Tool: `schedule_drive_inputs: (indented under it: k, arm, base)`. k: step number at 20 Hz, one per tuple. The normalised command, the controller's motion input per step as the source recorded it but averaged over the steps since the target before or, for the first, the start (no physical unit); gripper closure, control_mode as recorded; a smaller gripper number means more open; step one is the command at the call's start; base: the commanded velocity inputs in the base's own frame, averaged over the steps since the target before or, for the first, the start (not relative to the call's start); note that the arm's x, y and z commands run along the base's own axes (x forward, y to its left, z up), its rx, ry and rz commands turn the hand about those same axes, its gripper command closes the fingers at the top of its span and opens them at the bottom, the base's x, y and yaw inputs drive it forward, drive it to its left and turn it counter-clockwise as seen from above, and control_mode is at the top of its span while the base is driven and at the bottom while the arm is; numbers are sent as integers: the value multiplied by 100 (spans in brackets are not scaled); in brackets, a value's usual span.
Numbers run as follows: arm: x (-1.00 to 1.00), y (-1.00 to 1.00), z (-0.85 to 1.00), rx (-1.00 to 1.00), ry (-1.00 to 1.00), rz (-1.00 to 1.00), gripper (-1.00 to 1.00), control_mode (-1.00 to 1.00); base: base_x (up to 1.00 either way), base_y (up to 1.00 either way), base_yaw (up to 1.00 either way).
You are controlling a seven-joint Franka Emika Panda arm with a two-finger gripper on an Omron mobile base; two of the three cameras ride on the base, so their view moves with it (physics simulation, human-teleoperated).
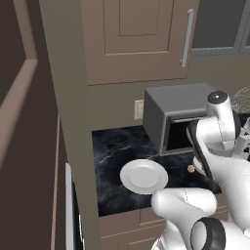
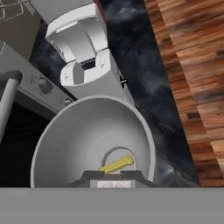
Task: Add butter and sugar cubes to the stand mixer bowl and then turn on the stand mixer to begin making frosting.
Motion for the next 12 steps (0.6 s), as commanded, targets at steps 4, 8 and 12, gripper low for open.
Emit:
schedule_drive_inputs:
  k: [4, 8, 12]
  arm:
    - [22, -23, -14, 18, 2, 0, 100, -100]
    - [17, -15, -20, 14, 6, 0, 100, -100]
    - [4, -13, -32, 14, 5, 0, 100, -100]
  base:
    - [0, 0, 0]
    - [0, 0, 0]
    - [0, 0, 0]
